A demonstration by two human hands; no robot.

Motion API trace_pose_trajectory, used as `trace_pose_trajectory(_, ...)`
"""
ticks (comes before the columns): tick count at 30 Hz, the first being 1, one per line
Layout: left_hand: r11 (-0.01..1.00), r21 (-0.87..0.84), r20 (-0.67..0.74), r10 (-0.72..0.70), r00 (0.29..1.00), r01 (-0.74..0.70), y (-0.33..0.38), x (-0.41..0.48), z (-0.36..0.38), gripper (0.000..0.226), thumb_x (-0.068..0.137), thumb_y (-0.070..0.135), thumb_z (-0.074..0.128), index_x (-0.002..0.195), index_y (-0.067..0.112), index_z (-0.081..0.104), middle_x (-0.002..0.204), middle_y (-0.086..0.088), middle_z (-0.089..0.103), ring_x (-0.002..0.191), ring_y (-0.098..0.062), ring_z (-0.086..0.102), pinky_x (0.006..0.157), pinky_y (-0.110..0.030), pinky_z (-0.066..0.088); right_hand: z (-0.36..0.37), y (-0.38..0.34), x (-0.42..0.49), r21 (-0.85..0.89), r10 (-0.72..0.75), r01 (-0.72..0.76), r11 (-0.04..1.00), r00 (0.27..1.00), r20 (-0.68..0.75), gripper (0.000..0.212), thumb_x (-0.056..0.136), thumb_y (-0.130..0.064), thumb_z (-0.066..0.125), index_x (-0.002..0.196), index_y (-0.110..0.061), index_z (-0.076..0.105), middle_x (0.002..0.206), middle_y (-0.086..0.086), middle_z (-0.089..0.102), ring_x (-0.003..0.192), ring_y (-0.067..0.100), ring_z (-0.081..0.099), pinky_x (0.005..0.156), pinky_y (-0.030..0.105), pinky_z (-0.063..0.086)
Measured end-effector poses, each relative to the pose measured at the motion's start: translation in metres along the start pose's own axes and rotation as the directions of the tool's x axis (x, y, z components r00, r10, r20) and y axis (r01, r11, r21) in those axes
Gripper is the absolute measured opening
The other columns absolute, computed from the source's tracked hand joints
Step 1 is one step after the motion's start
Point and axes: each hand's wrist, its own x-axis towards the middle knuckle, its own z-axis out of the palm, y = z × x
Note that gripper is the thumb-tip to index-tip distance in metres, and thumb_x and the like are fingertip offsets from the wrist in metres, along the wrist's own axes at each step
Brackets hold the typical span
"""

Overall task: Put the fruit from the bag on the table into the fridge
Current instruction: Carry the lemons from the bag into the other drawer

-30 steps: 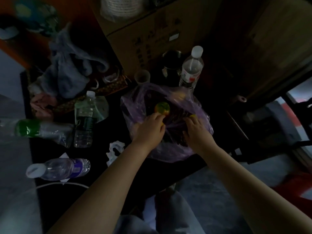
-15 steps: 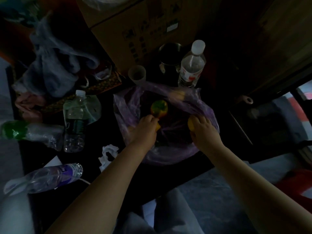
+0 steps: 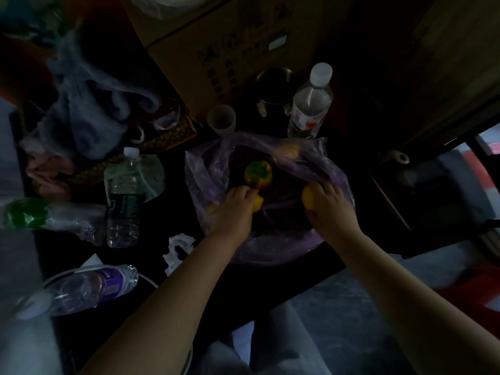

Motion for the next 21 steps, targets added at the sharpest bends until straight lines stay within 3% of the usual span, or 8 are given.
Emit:
trace_pose_trajectory(4,0.994,-0.068,-0.08,0.079,0.994,-0.084,0.009,-0.011,-0.016,0.052,0.091,0.017,0.054,0.141,0.02,0.038,0.141,0.002,0.037,0.13,-0.019,0.033,0.093,-0.033,0.038,-0.007,-0.013,-0.01,0.024,-0.021,0.022,0.999,0.999,-0.046,0.067,0.077,-0.024,0.07,0.137,-0.014,0.041,0.139,0.008,0.044,0.125,0.034,0.042,0.097,0.043,0.039)
trace_pose_trajectory(7,0.976,-0.123,-0.169,0.156,0.973,-0.178,0.012,-0.023,-0.026,0.053,0.088,0.017,0.06,0.138,0.016,0.042,0.138,-0.002,0.041,0.129,-0.024,0.035,0.097,-0.04,0.042,-0.012,-0.028,-0.024,0.057,0.001,0.005,0.998,0.994,-0.108,0.066,0.078,-0.027,0.07,0.136,-0.017,0.04,0.138,0.008,0.044,0.124,0.034,0.043,0.093,0.041,0.041)
trace_pose_trajectory(9,0.963,-0.153,-0.223,0.184,0.957,-0.221,0.011,-0.035,-0.032,0.054,0.086,0.016,0.063,0.136,0.014,0.045,0.135,-0.004,0.043,0.126,-0.026,0.039,0.093,-0.045,0.046,-0.014,-0.039,-0.037,0.08,0.01,0.003,0.997,0.985,-0.17,0.064,0.078,-0.025,0.069,0.136,-0.017,0.041,0.136,0.008,0.045,0.122,0.034,0.045,0.087,0.04,0.043)
trace_pose_trajectory(14,0.915,-0.171,-0.336,0.293,0.895,-0.365,-0.002,-0.081,-0.043,0.056,0.083,0.016,0.066,0.136,0.013,0.046,0.133,-0.007,0.045,0.122,-0.027,0.045,0.096,-0.04,0.044,-0.008,-0.075,-0.089,0.155,0.066,-0.014,0.988,0.941,-0.333,0.064,0.078,-0.02,0.069,0.136,-0.017,0.042,0.138,0.008,0.043,0.121,0.033,0.047,0.074,0.039,0.048)
trace_pose_trajectory(18,0.878,-0.171,-0.342,0.373,0.863,-0.447,-0.022,-0.13,-0.047,0.056,0.087,0.018,0.062,0.139,0.015,0.042,0.135,-0.004,0.042,0.121,-0.022,0.042,0.095,-0.029,0.038,0.005,-0.111,-0.144,0.178,0.079,0.002,0.984,0.893,-0.443,0.062,0.078,-0.016,0.069,0.135,-0.016,0.044,0.137,0.008,0.045,0.122,0.032,0.046,0.077,0.036,0.045)
trace_pose_trajectory(21,0.835,-0.159,-0.373,0.444,0.815,-0.527,-0.039,-0.167,-0.05,0.054,0.086,0.014,0.063,0.137,0.014,0.044,0.132,-0.006,0.043,0.12,-0.025,0.044,0.097,-0.033,0.04,0.013,-0.142,-0.185,0.226,0.118,-0.004,0.974,0.86,-0.497,0.061,0.077,-0.01,0.068,0.134,-0.015,0.045,0.136,0.009,0.045,0.121,0.033,0.046,0.079,0.035,0.042)
